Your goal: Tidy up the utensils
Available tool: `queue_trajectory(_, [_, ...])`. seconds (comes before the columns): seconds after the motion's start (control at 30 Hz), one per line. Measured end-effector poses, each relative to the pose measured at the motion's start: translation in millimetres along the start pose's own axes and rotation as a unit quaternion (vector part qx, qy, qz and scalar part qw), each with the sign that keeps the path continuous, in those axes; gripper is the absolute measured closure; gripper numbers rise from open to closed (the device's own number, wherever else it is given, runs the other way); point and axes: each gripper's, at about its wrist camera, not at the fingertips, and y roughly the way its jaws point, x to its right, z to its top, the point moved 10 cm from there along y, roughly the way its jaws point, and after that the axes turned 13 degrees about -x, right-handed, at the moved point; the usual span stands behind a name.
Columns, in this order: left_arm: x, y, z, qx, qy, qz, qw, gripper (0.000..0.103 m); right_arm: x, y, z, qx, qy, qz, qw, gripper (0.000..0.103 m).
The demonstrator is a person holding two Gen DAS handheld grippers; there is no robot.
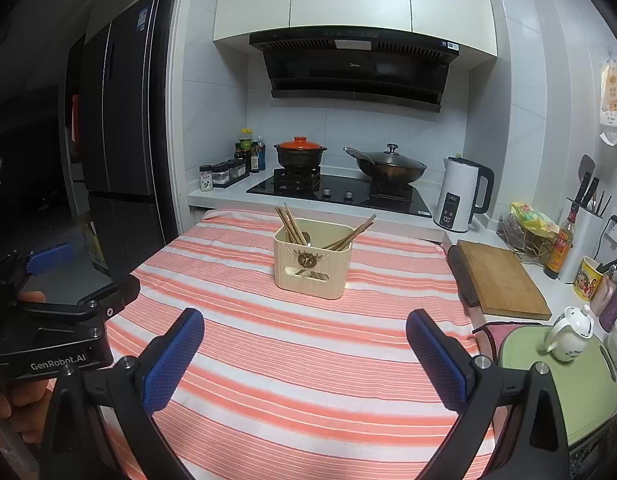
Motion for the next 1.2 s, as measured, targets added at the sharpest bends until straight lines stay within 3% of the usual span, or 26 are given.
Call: queue_trajectory(1.2, [3.2, 2.8, -3.9, -0.009, 0.003, -0.008, 0.9999, 0.000, 7.9, -3.8, -0.5, -0.003, 0.003, -0.003, 1.000, 0.000])
